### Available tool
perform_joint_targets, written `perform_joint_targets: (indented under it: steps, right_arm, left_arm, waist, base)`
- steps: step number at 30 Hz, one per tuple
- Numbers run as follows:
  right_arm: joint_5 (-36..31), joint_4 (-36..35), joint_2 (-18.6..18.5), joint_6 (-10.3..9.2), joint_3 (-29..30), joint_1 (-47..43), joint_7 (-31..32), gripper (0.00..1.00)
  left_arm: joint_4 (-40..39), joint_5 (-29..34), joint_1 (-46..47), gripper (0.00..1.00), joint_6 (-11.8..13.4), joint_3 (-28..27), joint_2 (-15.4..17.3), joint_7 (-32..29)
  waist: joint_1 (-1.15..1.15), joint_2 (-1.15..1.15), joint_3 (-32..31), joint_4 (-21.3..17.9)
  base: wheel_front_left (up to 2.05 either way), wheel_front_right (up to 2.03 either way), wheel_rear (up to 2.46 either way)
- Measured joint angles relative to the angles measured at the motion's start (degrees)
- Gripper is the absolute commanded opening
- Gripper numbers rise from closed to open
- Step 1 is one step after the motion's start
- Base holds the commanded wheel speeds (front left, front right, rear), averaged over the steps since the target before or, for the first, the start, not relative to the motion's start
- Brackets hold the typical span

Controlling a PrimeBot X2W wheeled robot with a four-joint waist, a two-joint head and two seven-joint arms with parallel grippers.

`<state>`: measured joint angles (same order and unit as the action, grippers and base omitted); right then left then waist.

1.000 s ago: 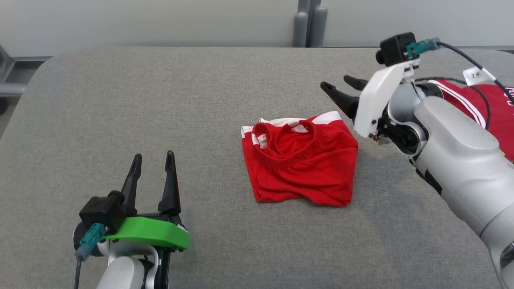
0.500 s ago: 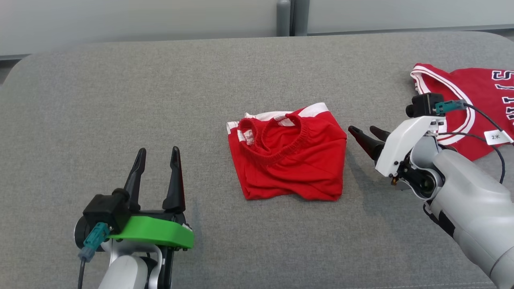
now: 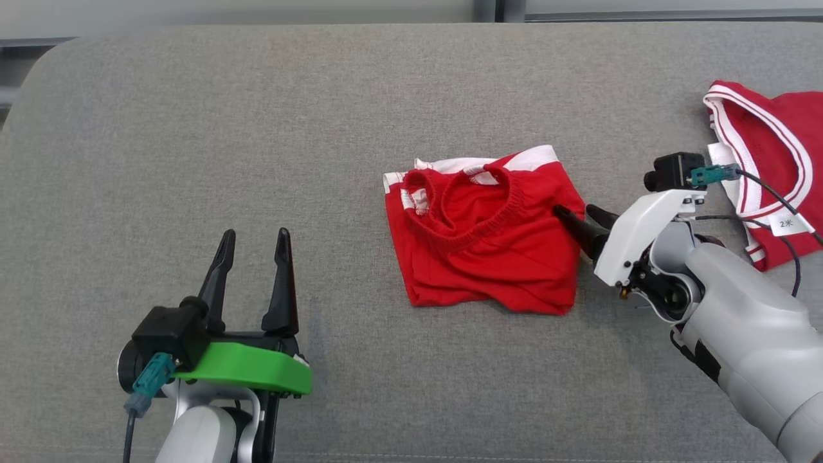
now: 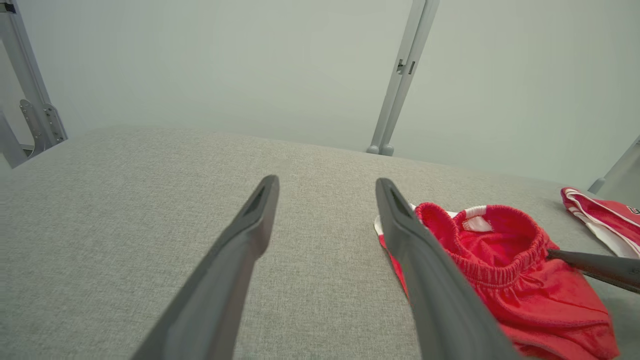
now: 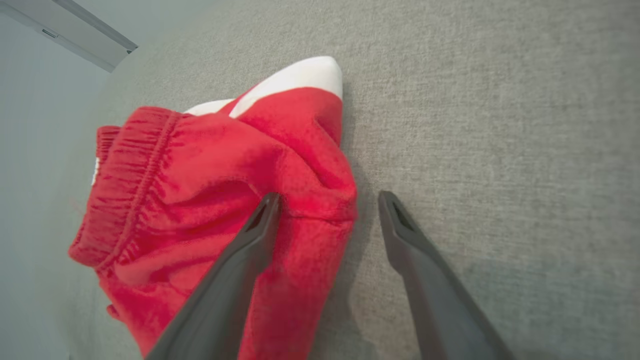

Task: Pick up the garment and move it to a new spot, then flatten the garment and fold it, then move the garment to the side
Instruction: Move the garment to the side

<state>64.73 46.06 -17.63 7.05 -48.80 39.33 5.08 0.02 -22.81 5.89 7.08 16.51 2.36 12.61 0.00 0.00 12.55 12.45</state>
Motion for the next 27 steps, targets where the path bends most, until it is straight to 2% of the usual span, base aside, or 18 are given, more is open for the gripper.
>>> perform_joint_targets:
  steps: [3,4,6,7,8,10,11,20,27]
  right_arm:
    - [0.00,-0.67,0.89,0.00,-1.10,0.03,0.41,1.00]
    - [0.00,-0.93,1.31,0.00,-1.59,0.03,0.67,0.95]
    - [0.22,-1.38,1.90,0.01,-2.00,0.04,0.78,0.44]
    - [0.52,-1.58,1.92,0.00,-2.07,0.05,0.87,0.35]
    - [0.64,-1.71,1.85,0.00,-2.11,0.05,1.08,0.35]
    - [1.11,-2.07,1.67,0.00,-2.18,0.05,1.08,0.16]
    - [1.36,-2.42,1.59,0.00,-2.19,0.06,1.08,0.00]
    - [2.18,-5.02,0.68,0.00,-2.45,0.32,0.48,0.00]
    - [-0.05,-7.39,-2.02,0.01,-5.78,4.09,1.23,0.00]
  left_arm:
    - [-0.11,0.00,0.02,1.00,0.00,-0.31,-0.02,0.01]
    - [-0.12,0.00,0.02,1.00,0.00,-0.53,-0.01,0.01]
    - [-0.13,0.00,0.02,1.00,0.00,-0.93,0.00,0.01]
    - [-0.14,0.00,0.02,1.00,0.00,-1.02,0.00,0.01]
    - [-0.14,0.00,0.02,1.00,0.00,-1.07,0.00,0.01]
    - [-0.14,0.00,0.02,1.00,0.00,-1.12,-0.01,0.01]
    - [-0.14,0.00,0.02,1.00,0.00,-1.19,-0.01,0.01]
    - [-0.15,0.00,0.02,1.00,0.00,-1.93,-0.01,0.01]
    - [-0.14,0.00,0.02,1.00,0.01,-3.57,-0.03,0.03]
  waist:
    - [0.00,0.00,0.63,0.71]
    - [0.00,0.00,0.79,0.89]
    - [0.00,0.00,1.00,1.14]
    - [0.00,0.00,1.07,1.23]
    - [0.00,0.00,1.11,1.30]
    - [0.00,0.00,1.18,1.41]
    - [0.00,0.00,1.21,1.46]
    - [0.00,0.00,1.42,1.46]
    - [0.00,0.00,1.15,0.35]
  base:
    - [0.00,0.00,0.00]
    - [0.00,0.00,0.00]
    - [0.00,0.00,0.00]
    - [0.00,0.00,0.00]
    - [0.00,0.00,0.00]
    - [0.00,0.00,0.00]
    - [0.00,0.00,0.00]
    - [0.00,0.00,0.00]
    - [0.00,0.00,0.00]
